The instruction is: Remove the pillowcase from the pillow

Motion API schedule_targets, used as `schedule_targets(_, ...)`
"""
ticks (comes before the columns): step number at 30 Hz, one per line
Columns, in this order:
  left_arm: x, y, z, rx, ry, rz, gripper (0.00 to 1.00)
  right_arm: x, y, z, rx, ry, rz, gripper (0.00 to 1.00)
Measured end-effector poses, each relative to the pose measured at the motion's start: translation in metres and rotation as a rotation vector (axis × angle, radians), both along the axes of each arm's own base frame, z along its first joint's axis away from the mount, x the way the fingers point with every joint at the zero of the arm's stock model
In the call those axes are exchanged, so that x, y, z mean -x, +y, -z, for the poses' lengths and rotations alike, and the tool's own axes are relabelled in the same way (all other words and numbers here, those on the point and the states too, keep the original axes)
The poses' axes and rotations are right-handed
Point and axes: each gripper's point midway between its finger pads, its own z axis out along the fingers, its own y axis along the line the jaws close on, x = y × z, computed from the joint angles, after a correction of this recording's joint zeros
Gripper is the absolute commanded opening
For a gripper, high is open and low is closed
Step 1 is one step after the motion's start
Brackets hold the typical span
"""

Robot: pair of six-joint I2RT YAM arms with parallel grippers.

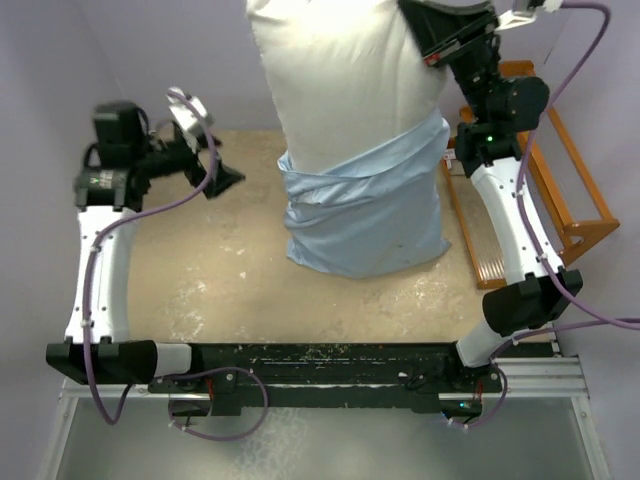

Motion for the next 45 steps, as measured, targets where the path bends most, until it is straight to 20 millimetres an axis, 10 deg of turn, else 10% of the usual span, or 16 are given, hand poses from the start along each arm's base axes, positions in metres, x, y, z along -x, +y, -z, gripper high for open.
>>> schedule_targets(5, 0.027, -0.004, -0.183, 0.006, -0.471, 0.034, 0.99, -0.005, 0.046, 0.043, 0.132, 0.032, 0.000, 0.00)
schedule_targets(11, 0.066, -0.014, -0.257, 0.029, -0.697, 0.110, 0.99, 0.004, 0.098, 0.065, 0.266, 0.004, 0.007, 0.00)
schedule_targets(19, 0.032, -0.031, -0.212, 0.036, -0.572, 0.158, 0.99, 0.053, 0.178, 0.089, 0.420, -0.084, -0.073, 0.00)
schedule_targets(27, 0.007, -0.026, -0.178, -0.033, -0.519, 0.128, 0.98, 0.068, 0.207, 0.105, 0.486, -0.125, -0.086, 0.00)
schedule_targets(29, 0.007, -0.026, -0.174, -0.038, -0.515, 0.133, 0.82, 0.070, 0.212, 0.109, 0.499, -0.126, -0.084, 0.00)
schedule_targets(31, 0.009, -0.028, -0.168, -0.030, -0.491, 0.150, 0.34, 0.073, 0.218, 0.113, 0.509, -0.127, -0.092, 0.02)
schedule_targets(32, 0.011, -0.029, -0.165, -0.023, -0.472, 0.159, 0.09, 0.074, 0.220, 0.114, 0.512, -0.124, -0.097, 0.11)
schedule_targets(34, 0.012, -0.031, -0.159, -0.009, -0.438, 0.169, 0.00, 0.074, 0.222, 0.116, 0.514, -0.113, -0.100, 0.38)
schedule_targets(37, 0.008, -0.031, -0.151, 0.001, -0.408, 0.162, 0.00, 0.065, 0.211, 0.120, 0.494, -0.056, -0.072, 0.66)
schedule_targets(41, 0.001, -0.033, -0.135, 0.003, -0.383, 0.153, 0.00, 0.055, 0.165, 0.133, 0.451, 0.055, -0.036, 0.72)
schedule_targets(45, -0.001, -0.029, -0.137, -0.010, -0.408, 0.125, 0.00, 0.034, 0.080, 0.154, 0.384, 0.208, 0.110, 0.73)
